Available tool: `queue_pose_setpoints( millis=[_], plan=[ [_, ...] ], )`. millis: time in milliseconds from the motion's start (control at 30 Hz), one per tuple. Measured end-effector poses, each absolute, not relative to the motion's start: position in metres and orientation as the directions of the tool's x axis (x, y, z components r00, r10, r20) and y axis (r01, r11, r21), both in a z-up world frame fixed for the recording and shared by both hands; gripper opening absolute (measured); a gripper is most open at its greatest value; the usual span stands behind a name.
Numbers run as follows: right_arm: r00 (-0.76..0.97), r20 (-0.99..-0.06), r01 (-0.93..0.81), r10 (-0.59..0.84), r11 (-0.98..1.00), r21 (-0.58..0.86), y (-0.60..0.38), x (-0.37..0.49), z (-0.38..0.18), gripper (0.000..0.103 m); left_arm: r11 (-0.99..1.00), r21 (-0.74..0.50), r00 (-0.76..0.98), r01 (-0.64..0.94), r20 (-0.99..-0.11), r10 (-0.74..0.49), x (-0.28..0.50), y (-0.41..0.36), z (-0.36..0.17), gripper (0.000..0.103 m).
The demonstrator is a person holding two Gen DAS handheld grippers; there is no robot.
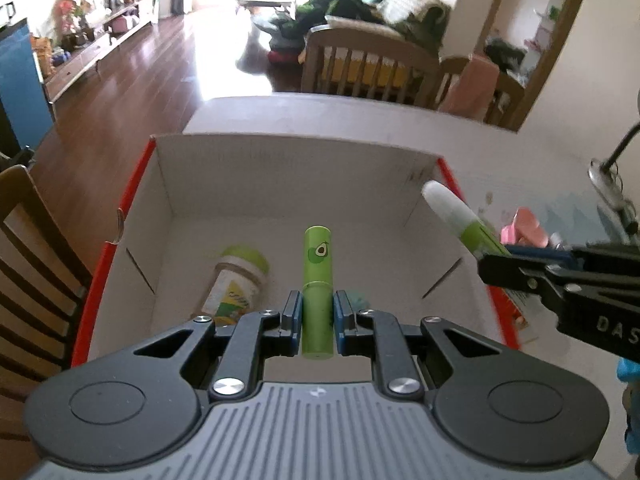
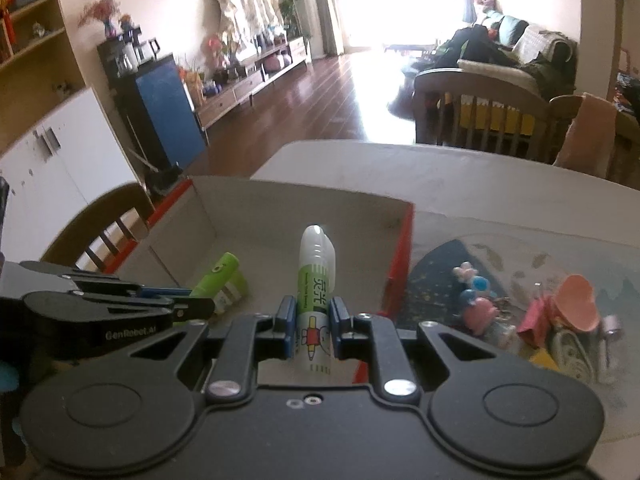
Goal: Organize rigid objects
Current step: 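Carry the marker and glue stick into the box and open both tools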
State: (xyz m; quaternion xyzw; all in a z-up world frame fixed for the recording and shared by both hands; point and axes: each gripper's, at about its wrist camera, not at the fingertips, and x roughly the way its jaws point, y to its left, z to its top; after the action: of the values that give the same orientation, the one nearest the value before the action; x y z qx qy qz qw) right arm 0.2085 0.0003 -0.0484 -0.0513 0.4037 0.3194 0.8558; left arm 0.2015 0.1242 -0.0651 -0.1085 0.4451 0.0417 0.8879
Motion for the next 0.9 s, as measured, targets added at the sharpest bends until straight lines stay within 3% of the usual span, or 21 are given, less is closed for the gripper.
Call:
queue_pose_setpoints(
  millis=[400, 900],
  plan=[
    [0.412, -0.828, -0.6, 0.38, 0.797, 0.067, 0.061, 0.238, -0.099, 0.017, 0.987, -0.133, 0.481, -0.087, -0.874, -0.075, 0.233, 0.137, -0.109, 0.016],
    [0.333, -0.893, -0.641, 0.302, 0.768, 0.021, 0.086, 0.23, -0.119, 0.02, 0.987, -0.157, 0.457, -0.03, -0.881, -0.126, 0.247, 0.148, -0.113, 0.016]
  ],
)
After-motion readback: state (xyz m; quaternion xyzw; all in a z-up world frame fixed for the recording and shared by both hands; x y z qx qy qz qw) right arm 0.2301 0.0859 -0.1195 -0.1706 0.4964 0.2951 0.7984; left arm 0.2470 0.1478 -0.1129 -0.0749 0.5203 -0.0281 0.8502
